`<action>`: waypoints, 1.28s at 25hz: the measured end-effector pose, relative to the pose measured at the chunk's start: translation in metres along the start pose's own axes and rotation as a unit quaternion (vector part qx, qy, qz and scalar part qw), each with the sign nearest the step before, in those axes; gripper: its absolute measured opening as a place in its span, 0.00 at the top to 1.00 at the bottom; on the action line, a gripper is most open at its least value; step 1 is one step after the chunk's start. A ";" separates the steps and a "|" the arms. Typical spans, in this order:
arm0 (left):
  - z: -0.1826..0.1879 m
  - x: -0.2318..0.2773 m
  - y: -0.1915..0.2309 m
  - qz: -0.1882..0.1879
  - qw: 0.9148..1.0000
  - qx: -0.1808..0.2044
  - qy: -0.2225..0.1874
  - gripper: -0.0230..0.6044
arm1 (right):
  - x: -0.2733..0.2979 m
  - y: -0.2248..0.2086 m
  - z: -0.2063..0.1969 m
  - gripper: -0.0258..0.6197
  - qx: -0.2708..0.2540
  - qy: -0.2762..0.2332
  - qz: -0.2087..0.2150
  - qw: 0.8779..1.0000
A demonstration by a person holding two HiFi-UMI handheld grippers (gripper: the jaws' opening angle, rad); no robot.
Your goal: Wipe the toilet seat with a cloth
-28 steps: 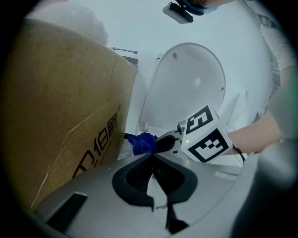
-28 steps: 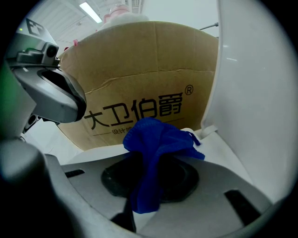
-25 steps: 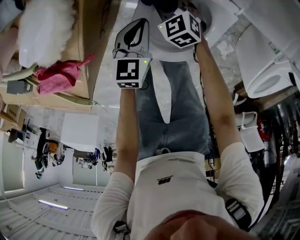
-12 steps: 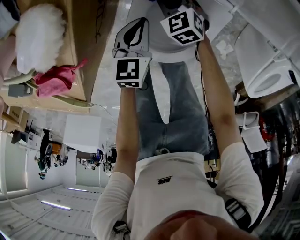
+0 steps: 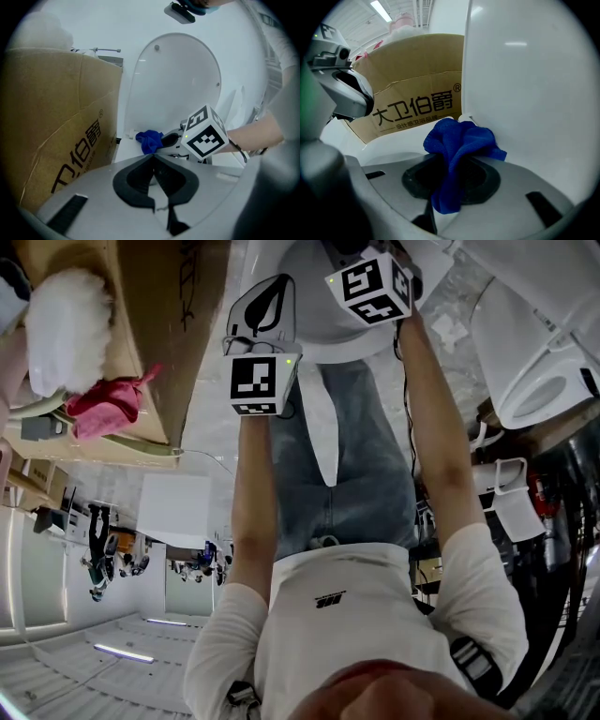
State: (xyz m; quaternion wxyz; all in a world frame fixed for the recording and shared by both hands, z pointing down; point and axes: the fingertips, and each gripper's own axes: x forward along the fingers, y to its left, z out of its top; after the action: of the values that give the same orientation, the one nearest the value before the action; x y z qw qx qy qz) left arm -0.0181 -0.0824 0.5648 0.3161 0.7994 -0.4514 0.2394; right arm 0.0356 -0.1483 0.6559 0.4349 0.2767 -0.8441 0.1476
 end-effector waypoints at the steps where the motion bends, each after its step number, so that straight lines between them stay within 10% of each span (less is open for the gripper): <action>1: 0.001 0.001 -0.002 -0.002 1.000 0.001 0.000 0.95 | -0.002 -0.002 -0.003 0.83 0.003 0.002 -0.002 1.000; 32: 0.006 0.020 -0.069 -0.064 0.996 0.062 0.006 0.95 | -0.071 -0.047 -0.105 0.83 0.123 0.031 -0.085 0.988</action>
State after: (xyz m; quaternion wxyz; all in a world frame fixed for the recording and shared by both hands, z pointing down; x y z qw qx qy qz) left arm 0.0525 -0.0712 0.5538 0.2828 0.8434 -0.3817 0.2510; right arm 0.1653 -0.1102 0.6588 0.4347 0.3943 -0.7790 0.2207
